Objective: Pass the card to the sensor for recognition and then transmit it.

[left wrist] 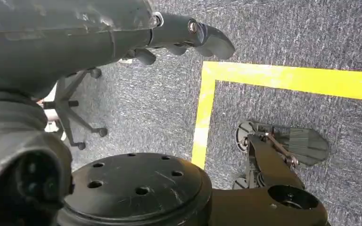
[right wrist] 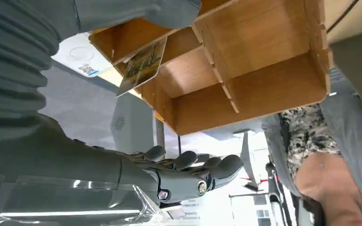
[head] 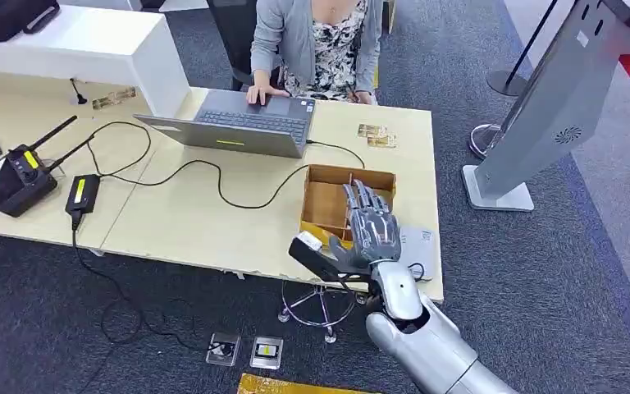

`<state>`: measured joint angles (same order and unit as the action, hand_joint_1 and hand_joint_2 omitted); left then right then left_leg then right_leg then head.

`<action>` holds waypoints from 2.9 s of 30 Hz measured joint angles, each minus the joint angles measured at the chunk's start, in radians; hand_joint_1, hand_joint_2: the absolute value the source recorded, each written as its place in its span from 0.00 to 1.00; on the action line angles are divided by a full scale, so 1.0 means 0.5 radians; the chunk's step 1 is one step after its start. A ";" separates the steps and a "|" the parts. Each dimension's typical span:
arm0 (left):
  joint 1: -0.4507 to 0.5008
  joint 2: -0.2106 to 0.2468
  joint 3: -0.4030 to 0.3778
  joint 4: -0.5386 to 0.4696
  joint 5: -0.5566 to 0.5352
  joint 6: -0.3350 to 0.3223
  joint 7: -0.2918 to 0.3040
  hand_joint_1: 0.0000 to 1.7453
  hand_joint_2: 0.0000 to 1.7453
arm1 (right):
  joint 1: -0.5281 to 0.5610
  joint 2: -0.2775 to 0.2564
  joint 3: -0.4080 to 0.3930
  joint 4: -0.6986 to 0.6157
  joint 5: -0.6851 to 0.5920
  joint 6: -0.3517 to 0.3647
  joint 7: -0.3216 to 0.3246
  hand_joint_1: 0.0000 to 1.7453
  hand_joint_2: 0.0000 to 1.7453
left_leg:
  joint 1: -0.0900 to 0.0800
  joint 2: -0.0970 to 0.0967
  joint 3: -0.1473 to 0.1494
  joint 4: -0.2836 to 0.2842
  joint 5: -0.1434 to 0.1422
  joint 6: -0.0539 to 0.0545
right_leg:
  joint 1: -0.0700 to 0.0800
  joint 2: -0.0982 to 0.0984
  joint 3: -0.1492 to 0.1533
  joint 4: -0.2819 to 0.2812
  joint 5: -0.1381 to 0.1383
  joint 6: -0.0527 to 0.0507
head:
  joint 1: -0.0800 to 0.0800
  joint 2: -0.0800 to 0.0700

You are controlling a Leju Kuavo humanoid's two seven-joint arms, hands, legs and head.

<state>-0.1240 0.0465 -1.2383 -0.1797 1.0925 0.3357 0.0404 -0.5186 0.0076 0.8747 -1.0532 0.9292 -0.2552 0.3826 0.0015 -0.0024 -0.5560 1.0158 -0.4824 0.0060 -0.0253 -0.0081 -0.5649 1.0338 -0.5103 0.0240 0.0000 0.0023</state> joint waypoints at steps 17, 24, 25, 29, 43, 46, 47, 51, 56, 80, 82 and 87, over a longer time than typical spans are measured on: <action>0.001 0.002 -0.001 0.001 -0.005 -0.012 -0.002 0.00 0.00 | -0.059 0.012 -0.002 0.256 -0.140 -0.075 -0.011 0.00 1.00 | 0.000 0.000 0.000 0.000 0.000 0.000 | 0.000 0.000 0.000 0.000 0.000 0.000 | -0.001 0.000; 0.001 0.002 -0.001 0.001 0.015 0.007 -0.001 0.00 0.00 | -0.101 0.011 -0.006 0.337 -0.185 -0.170 -0.042 0.00 1.00 | 0.000 0.000 0.000 0.000 0.000 0.000 | 0.000 0.000 0.000 0.000 0.000 0.001 | -0.001 0.000; 0.001 0.002 -0.001 0.001 0.016 0.008 0.000 0.00 0.00 | -0.107 0.011 -0.007 0.349 -0.184 -0.175 -0.042 0.00 1.00 | 0.000 0.000 0.000 0.000 0.000 0.000 | 0.000 0.000 0.000 0.000 0.000 0.001 | 0.000 0.000; 0.001 0.003 -0.001 0.002 0.016 0.011 0.000 0.00 0.00 | -0.118 0.007 -0.018 0.380 -0.177 -0.206 -0.022 0.00 1.00 | 0.000 0.000 0.000 0.000 0.000 0.000 | 0.000 0.000 0.000 0.000 0.000 0.001 | -0.001 0.000; 0.003 0.018 -0.001 0.002 -0.008 -0.002 -0.005 0.00 0.00 | -0.120 -0.035 -0.067 0.467 -0.162 -0.247 0.043 0.00 1.00 | 0.000 0.000 0.001 0.000 0.000 0.000 | 0.000 0.001 -0.001 -0.001 0.001 0.001 | -0.001 0.000; 0.003 0.018 -0.001 0.001 -0.008 0.001 -0.005 0.00 0.00 | -0.120 -0.040 -0.070 0.480 -0.152 -0.245 0.043 0.00 1.00 | 0.000 0.000 0.000 0.000 0.000 0.000 | 0.000 0.001 -0.001 -0.001 0.001 0.001 | -0.001 0.000; 0.003 0.018 -0.001 0.002 -0.007 0.002 -0.005 0.00 0.00 | -0.120 -0.040 -0.071 0.484 -0.146 -0.245 0.042 0.00 1.00 | 0.000 0.000 0.000 0.000 0.000 0.000 | 0.000 0.001 -0.001 -0.001 0.001 0.001 | -0.001 0.000; 0.003 0.020 -0.001 0.001 -0.005 0.006 -0.005 0.00 0.00 | -0.121 -0.040 -0.087 0.505 -0.137 -0.244 0.020 0.00 1.00 | 0.000 0.000 0.000 0.000 0.000 0.000 | 0.000 0.001 0.000 -0.001 0.001 0.001 | -0.001 0.000; 0.003 0.019 -0.001 0.001 -0.002 0.010 -0.005 0.00 0.00 | -0.121 -0.035 -0.090 0.529 -0.142 -0.243 -0.048 0.03 1.00 | 0.000 0.000 0.000 0.000 0.000 0.000 | 0.000 0.000 0.000 -0.001 0.001 0.001 | -0.001 0.000; 0.003 0.020 -0.001 0.001 -0.046 0.012 0.002 0.00 0.00 | -0.137 -0.018 -0.091 0.596 -0.304 -0.159 -0.173 1.00 1.00 | 0.000 0.000 0.001 0.000 0.000 0.000 | 0.000 0.001 0.000 -0.001 0.001 0.001 | -0.001 0.000; 0.003 0.021 -0.001 0.001 -0.048 0.003 0.002 0.00 0.00 | -0.134 -0.018 -0.091 0.596 -0.317 -0.159 -0.173 1.00 1.00 | 0.000 0.000 0.001 0.000 0.000 0.000 | 0.000 0.001 0.000 -0.001 0.001 0.001 | -0.001 0.000; 0.003 0.021 -0.001 0.001 -0.047 0.005 0.002 0.00 0.00 | -0.131 -0.018 -0.090 0.595 -0.317 -0.166 -0.172 1.00 1.00 | 0.000 0.000 0.001 0.000 0.000 0.000 | 0.000 0.001 0.000 -0.001 0.001 0.002 | -0.001 0.000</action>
<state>-0.1227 0.0568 -1.2386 -0.1793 1.0689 0.3380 0.0412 -0.5842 -0.0012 0.8297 -0.7557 0.7706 -0.3380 0.2968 0.0015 -0.0023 -0.5554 1.0159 -0.4824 0.0060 -0.0253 -0.0074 -0.5648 1.0333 -0.5097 0.0248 -0.0004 0.0023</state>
